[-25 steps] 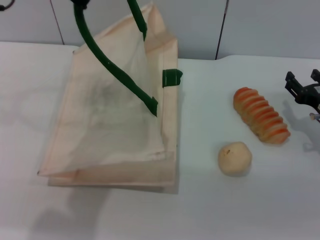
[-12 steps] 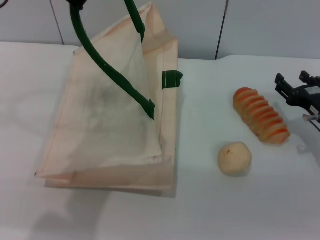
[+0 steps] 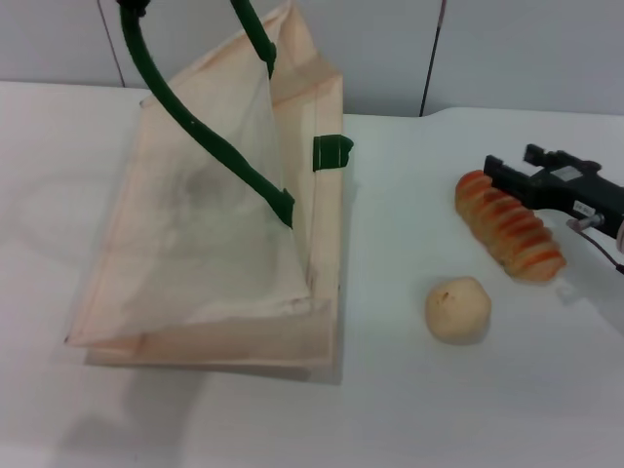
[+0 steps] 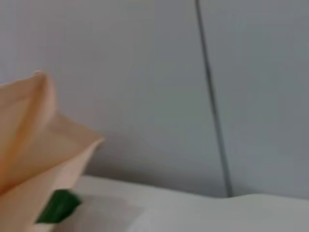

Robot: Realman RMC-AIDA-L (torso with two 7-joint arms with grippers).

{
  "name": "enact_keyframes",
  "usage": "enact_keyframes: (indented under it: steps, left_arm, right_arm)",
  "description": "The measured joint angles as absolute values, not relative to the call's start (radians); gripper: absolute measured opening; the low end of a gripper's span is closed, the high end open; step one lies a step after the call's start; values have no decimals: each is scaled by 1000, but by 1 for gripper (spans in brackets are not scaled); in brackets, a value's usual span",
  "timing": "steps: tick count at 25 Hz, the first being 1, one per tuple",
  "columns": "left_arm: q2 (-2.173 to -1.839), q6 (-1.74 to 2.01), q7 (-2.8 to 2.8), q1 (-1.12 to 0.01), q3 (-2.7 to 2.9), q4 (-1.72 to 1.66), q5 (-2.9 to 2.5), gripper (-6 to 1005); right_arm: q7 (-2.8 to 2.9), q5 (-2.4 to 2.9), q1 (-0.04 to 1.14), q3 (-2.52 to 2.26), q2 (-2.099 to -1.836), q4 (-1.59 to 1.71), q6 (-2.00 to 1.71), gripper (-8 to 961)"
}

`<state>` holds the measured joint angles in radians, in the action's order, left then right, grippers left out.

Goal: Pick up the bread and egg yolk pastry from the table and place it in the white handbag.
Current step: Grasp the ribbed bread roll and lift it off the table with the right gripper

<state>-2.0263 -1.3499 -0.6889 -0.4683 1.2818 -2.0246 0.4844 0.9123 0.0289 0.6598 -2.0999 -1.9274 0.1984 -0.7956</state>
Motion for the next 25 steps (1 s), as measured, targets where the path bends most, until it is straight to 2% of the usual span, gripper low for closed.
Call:
enact_keyframes:
  steps: [6,9,12,14,15,16,18,25]
  left_arm:
    - [-2026,-1350,-691,-469,1283,-2021,476,129]
    - [-2026,-1350,-694,-469,1284,-2020,476,129]
    - [-2026,-1350,-699,-469,1284,-2018,475,129]
    - [-2026,-1350,-700,-470,1286,-2015,474,129]
    - [-2026,-1349,-700,-471,1288,-2013,474,129]
    - [-2026,-1348,-700,-472,1288,-2011,473,130]
    - [-2026,-1346,-701,-473,1289,-2009,471,130]
    - [-2026,-1348,-701,-479,1291,-2000,447,130]
  right_arm:
    - [1123,249,699,-2098,-1862,187,-893,714]
    - [1194,340,747,-2097,-1847,137,-888,716]
    - [1210,363,786,-2097,-1847,65,-888,718]
    - [1217,373,836,-2099,-1855,-40,-894,718]
    - [1215,376,885,-2101,-1870,-134,-903,719]
    - [1215,376,885,-2101,-1870,-134,-903,719]
    - [1212,374,936,-2114,-1888,-229,-922,719]
    - [1212,313,1100,-2191,-1979,-595,-1148,721]
